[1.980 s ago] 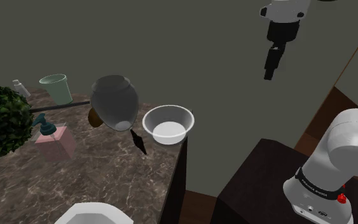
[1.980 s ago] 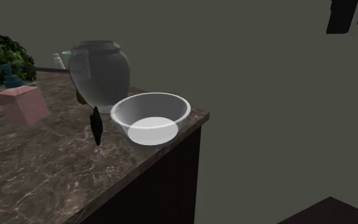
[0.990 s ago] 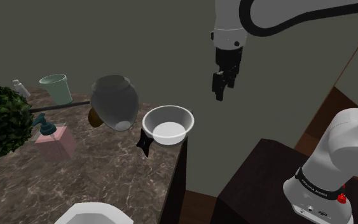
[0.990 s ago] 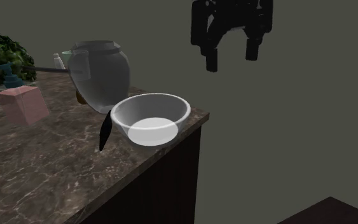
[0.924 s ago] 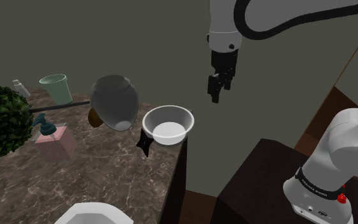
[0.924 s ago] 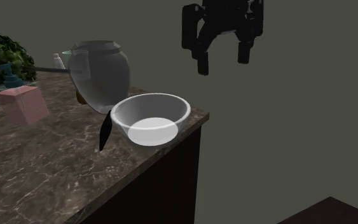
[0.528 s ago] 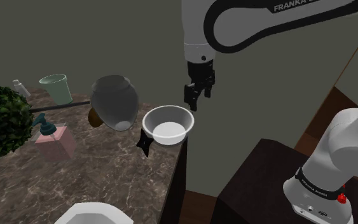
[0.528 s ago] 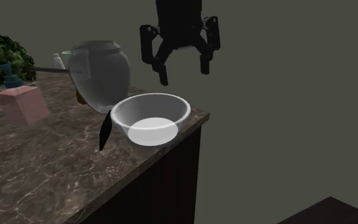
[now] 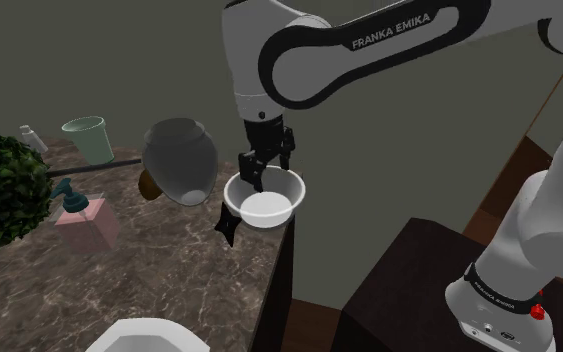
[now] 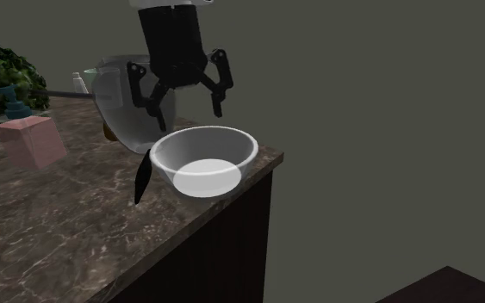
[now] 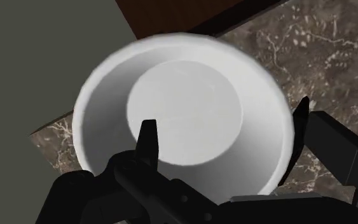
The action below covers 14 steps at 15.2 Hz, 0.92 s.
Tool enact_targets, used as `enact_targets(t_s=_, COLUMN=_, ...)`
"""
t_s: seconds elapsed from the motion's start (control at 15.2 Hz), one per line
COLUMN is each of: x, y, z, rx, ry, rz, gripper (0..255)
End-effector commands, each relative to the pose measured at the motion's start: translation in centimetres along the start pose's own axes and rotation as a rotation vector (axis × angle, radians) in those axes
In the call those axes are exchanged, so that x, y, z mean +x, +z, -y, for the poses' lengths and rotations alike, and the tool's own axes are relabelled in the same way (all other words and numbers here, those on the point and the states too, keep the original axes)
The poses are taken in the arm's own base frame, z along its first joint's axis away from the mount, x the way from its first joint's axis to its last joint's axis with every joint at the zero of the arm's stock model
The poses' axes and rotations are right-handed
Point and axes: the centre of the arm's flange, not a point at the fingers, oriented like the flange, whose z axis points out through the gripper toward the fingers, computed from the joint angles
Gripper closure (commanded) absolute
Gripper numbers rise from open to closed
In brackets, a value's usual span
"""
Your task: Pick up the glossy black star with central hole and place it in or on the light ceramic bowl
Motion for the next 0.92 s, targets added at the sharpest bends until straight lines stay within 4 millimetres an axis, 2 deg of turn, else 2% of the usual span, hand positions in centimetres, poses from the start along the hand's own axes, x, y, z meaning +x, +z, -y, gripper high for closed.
enact_targets(t_s=0.0, x=1.7, y=0.7, z=1.9, rx=0.002, ry=0.006, rz=-0.001, gripper=0)
enact_targets(t_s=0.66, x=10.4, y=3.8, z=11.1, rx=0.011, ry=0.031, rz=-0.004, gripper=0)
enact_targets(t_s=0.86, x=10.9, y=5.0, z=11.6, rx=0.012, ry=0.032, rz=-0.004, gripper=0)
